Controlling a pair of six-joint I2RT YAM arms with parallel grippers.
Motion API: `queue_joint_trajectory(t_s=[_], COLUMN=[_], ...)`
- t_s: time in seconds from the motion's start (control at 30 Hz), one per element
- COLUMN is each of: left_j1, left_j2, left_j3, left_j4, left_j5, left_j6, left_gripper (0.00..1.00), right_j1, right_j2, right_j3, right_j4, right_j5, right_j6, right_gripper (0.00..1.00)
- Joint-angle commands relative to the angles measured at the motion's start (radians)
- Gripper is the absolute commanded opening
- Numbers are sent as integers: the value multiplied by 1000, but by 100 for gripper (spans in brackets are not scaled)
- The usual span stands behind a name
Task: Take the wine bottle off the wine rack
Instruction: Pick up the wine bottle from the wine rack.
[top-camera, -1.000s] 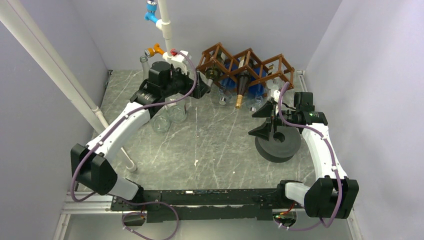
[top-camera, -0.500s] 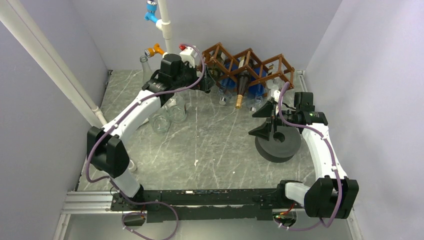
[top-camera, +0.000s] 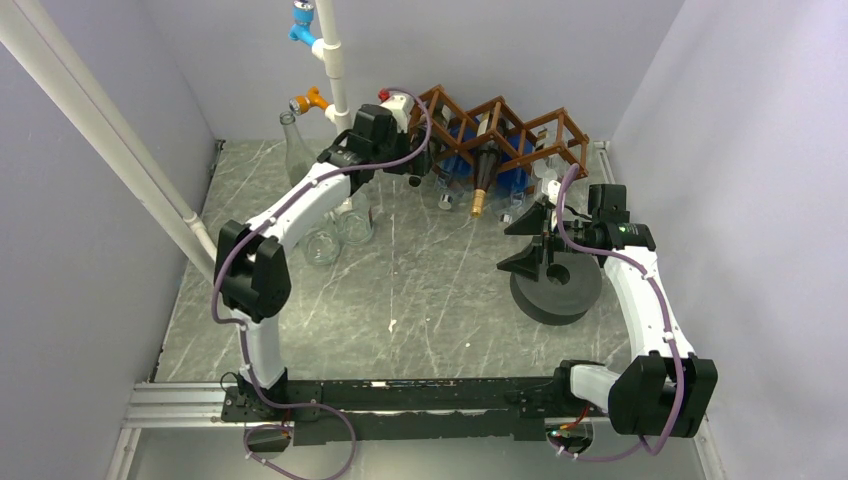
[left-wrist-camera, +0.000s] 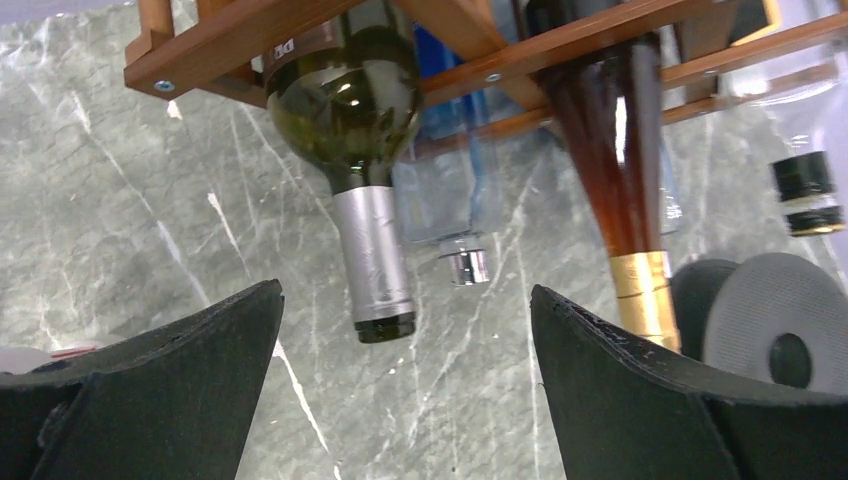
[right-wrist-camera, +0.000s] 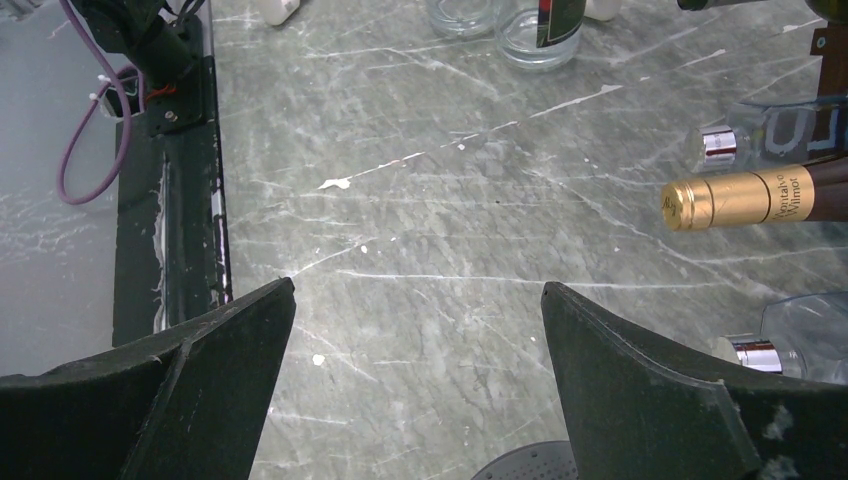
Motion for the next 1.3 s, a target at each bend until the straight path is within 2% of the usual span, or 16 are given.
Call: queue_joint_trajectory(t_s=[0.0, 0.37, 0.7, 1.27], left_j1=[-4, -4, -4, -4], left_j2=[33, 174, 277, 368], left_j3=[48, 151, 245, 326], left_j4=[50, 62, 36, 39], left_j5=[-66, -89, -104, -100], left_j6=[49, 66, 41, 10], left_gripper=[99, 92, 80, 69], right_j1=[-6, -6, -6, -6], right_j2=[-21, -16, -12, -14], right_j3=[-4, -3, -2, -3], right_j4=[22, 21, 17, 14], right_j5=[-14, -6, -3, 5], right_j6=[-28, -32, -37, -45], right_gripper=[96, 96, 96, 97])
